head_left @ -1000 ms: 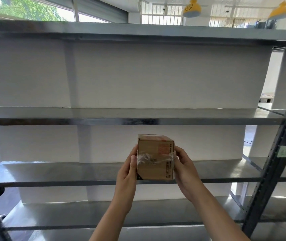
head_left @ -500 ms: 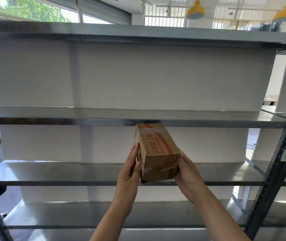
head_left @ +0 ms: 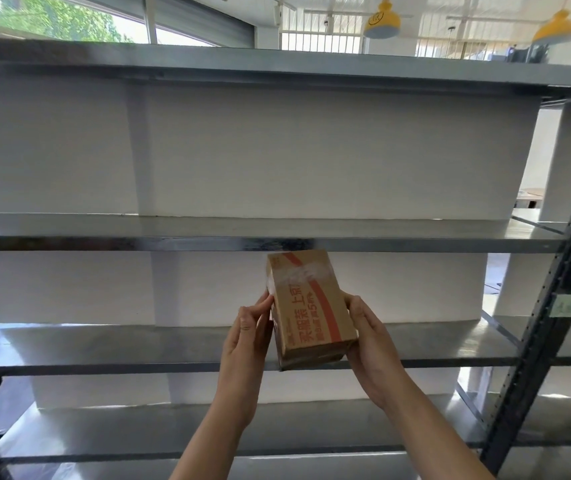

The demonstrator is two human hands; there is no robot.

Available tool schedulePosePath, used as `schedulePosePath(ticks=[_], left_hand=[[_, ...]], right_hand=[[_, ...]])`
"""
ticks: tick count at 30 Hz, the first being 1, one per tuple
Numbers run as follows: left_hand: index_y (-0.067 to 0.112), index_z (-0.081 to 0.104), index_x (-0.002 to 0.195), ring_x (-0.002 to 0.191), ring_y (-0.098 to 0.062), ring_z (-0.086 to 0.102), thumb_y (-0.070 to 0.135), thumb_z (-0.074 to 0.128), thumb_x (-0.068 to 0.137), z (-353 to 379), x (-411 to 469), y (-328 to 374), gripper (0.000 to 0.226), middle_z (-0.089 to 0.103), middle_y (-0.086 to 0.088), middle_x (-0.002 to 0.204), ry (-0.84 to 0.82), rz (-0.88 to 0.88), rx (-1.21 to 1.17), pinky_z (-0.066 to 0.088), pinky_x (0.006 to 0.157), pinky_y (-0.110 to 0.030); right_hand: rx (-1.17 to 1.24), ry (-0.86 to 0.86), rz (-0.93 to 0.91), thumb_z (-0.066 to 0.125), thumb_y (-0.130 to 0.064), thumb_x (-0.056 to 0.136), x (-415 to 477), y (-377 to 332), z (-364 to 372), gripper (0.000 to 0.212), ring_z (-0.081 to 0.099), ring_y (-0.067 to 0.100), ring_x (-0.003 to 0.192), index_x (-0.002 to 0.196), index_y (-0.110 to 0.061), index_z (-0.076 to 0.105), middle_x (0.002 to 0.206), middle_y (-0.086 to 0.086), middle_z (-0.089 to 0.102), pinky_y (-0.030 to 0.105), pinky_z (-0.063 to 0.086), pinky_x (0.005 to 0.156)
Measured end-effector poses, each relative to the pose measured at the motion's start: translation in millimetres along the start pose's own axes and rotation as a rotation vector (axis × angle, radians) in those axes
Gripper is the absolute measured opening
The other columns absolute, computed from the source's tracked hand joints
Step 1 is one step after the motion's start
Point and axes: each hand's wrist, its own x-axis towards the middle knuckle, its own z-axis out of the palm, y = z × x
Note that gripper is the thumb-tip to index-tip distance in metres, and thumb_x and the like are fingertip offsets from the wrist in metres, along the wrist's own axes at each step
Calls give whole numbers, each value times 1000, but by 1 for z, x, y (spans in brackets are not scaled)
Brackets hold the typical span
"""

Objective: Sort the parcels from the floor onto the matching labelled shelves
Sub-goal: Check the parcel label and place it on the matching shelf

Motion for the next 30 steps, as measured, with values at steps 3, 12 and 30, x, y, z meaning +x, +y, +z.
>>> schedulePosePath(ticks=[3,12,30], left_hand=[[20,64,108,131,-24,58,52,43,95,4,-3,-4,40,63,1,141,13,-3,-41,39,113,-61],[13,47,90,127,-37,58,47,57,88,8,-1,-1,35,60,2,143,34,41,-66,49,104,-59],[22,51,121,114,-25,69,43,81,76,-11,-2,-21,58,70,-8,122,0,-147,27,56,98,-52]], right_hand=[[-33,-4,-27,41,-46,99,-2,-1,1,42,73,24,108,124,-23,66,115,2,76,43,58,90],[-24,-14,-18,54,-44,93,-2,1,-1,30,71,26,108,118,-31,65,115,-1,75,48,60,84],[-187,-26,117,68,-56,78,1,0,10,67,66,12,112,140,-35,50,125,-8,68,33,60,80]])
